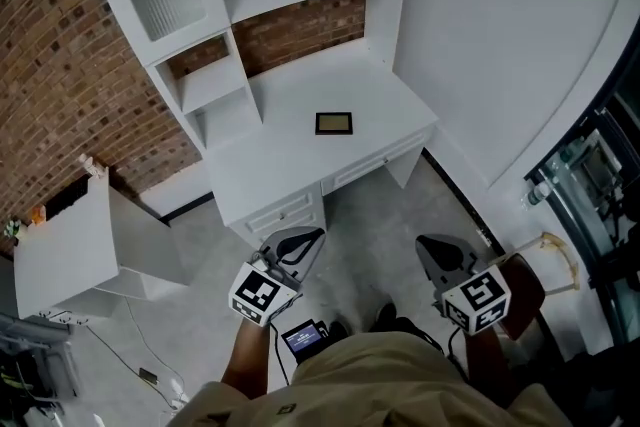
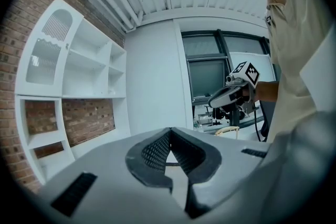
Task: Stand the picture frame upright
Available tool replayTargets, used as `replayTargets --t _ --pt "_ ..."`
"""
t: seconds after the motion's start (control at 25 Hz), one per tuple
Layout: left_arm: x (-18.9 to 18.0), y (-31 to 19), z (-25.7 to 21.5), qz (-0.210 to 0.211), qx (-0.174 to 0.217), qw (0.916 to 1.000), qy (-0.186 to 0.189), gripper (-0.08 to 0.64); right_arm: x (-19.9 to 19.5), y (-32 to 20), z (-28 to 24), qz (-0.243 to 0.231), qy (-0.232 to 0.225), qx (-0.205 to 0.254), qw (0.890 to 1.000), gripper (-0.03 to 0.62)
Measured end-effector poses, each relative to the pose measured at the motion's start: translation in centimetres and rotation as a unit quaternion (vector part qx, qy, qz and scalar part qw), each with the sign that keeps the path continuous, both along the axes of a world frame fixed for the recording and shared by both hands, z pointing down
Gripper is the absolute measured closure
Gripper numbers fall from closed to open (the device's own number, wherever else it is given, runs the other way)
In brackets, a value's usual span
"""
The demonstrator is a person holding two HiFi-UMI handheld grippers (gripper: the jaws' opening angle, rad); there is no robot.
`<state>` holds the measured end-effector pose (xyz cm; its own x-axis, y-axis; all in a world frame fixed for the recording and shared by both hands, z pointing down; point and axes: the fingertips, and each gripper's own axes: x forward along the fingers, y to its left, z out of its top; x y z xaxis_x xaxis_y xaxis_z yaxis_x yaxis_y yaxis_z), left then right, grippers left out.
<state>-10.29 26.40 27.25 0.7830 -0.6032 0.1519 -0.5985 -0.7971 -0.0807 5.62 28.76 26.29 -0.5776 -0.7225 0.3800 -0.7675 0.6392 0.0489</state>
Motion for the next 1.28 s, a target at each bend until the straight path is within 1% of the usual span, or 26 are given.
replayTargets --t 0.2,0.36,0.56,0.84,1.04,1.16,1.28 --pt "0.3 -3.0 0.7 -0.003 -0.006 1.0 -0.001 0.554 0.4 -4.2 0.7 -0.003 0.004 -0.007 1.0 0.589" --pt "-0.2 -6.6 1.2 -0.025 -0.014 0.9995 -0.012 0.554 0.1 -8.8 1.8 -0.02 -0.01 -0.013 1.0 0.589" --pt "0.9 -12.4 1.6 -0.046 -0.025 0.9981 -0.031 0.554 0.7 -15.8 2.9 -0.048 -0.024 -0.025 0.998 0.589" --pt "3.7 -21.3 1.6 -0.08 -0.031 0.9954 -0.043 0.553 2.5 -25.7 3.4 -0.089 -0.041 -0.033 0.995 0.589" --pt "6.2 -26.8 2.2 -0.101 -0.031 0.9928 -0.056 0.553 4.4 -31.6 3.8 -0.12 -0.052 -0.031 0.991 0.589" --pt "7.3 -29.6 2.2 -0.11 -0.033 0.9916 -0.06 0.552 5.4 -34.7 4.1 -0.128 -0.055 -0.031 0.99 0.589" --pt "8.1 -31.7 2.3 -0.106 -0.04 0.9911 -0.069 0.553 5.8 -37.0 4.4 -0.129 -0.064 -0.04 0.989 0.589"
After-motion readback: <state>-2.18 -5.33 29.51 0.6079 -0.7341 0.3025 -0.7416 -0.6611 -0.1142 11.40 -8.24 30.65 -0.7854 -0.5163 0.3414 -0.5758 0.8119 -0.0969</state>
